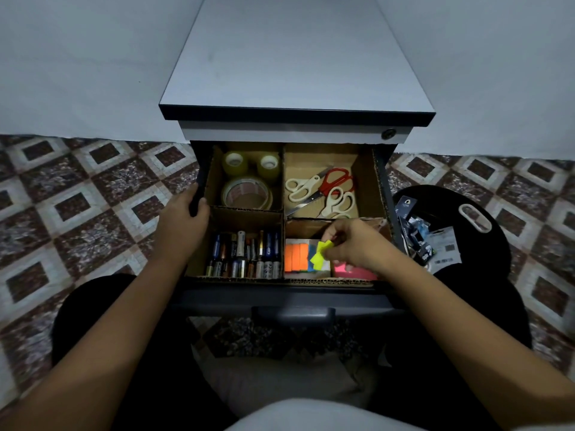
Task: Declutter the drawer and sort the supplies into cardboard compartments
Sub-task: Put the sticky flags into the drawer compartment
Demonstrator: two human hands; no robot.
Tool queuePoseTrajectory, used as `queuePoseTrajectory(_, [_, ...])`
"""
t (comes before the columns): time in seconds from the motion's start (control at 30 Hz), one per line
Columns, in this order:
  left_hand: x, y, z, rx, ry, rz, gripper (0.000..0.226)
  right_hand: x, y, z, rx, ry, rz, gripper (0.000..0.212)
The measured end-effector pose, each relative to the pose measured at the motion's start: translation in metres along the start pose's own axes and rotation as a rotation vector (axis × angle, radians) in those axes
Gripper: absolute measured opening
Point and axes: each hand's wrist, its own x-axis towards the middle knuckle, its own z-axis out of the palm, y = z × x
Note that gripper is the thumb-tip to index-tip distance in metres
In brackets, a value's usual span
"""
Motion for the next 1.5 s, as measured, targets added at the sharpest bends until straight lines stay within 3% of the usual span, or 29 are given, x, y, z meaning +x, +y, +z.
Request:
queuePoseTrajectory(0.13, [0.000, 0.000, 0.000, 0.006, 0.000, 0.007, 0.044, 0.006, 0.005, 0.020, -0.131, 0.101, -0.038, 0.020])
queuePoseTrajectory(0.33, [0.000, 0.000, 0.000, 0.001, -0.001, 0.001, 0.045, 0.003, 0.004, 0.026, -0.158, 0.210, -0.085, 0.033])
queuePoseTrajectory(0.47, [0.000, 0.000, 0.000, -0.002, 0.011, 0.006, 0.044, 0.000, 0.003, 0.024, -0.240, 0.309, -0.090, 0.019])
queuePoseTrajectory(0.67, [-0.001, 0.000, 0.000, -0.007, 0.011, 0.001, 0.044, 0.004, 0.002, 0.032, -0.302, 0.210, -0.004, 0.023])
queuePoseTrajectory(0.8, [0.000, 0.000, 0.000, -0.009, 0.016, 0.013, 0.044, 0.004, -0.001, 0.033, -0.323, 0.217, 0.003, 0.011])
queuePoseTrajectory(1.27, [0.002, -0.002, 0.002, -0.008, 0.022, 0.024, 0.044, 0.004, 0.001, 0.028, -0.158, 0.200, 0.019, 0.013])
queuePoseTrajectory(1.5, [0.001, -0.002, 0.002, -0.024, 0.021, 0.016, 0.044, -0.001, 0.001, 0.027, -0.233, 0.226, 0.001, 0.014])
